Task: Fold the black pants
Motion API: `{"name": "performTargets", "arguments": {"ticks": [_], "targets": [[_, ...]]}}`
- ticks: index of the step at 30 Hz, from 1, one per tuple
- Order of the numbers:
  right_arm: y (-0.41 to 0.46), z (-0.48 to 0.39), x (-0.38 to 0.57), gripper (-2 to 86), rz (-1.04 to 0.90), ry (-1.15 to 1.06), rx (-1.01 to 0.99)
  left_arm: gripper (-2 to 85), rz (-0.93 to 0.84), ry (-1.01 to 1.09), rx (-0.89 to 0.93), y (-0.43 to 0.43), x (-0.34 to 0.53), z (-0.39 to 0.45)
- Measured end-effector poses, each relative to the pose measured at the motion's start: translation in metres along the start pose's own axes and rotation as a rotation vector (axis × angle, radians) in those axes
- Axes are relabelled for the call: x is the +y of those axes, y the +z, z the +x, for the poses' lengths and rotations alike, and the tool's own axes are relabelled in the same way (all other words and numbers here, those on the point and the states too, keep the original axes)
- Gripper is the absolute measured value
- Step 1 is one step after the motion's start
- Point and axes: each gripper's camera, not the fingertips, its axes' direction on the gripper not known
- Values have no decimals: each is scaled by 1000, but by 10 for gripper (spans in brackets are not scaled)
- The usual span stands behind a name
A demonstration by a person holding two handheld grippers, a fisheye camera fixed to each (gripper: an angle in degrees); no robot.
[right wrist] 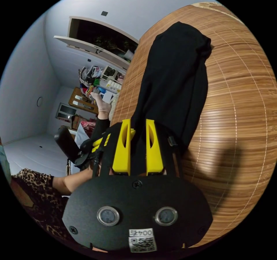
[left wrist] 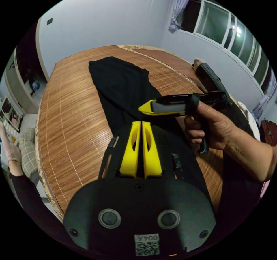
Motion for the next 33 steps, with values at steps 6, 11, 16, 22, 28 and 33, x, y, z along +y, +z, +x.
{"name": "performTargets", "arguments": {"ticks": [6, 11, 16, 22, 28, 33], "targets": [[6, 9, 0, 66, -19, 29, 28, 9, 60, -57, 36, -16, -7, -19], [7, 8, 2, 73, -9, 7, 37, 10, -25, -153, -16, 9, -34, -58], [-19, 6, -1, 77, 63, -3, 56, 14, -110, -82, -109, 33, -52, -54], [-63, 32, 4, 68, 223, 121, 120, 16, -99, -86, -99, 38, -56, -59], [-37, 31, 5, 70, 131, 112, 185, 16, -96, -117, -50, 41, -62, -73], [-31, 18, 4, 70, 116, 53, 276, 13, -92, -151, -12, 44, -65, -86]]}}
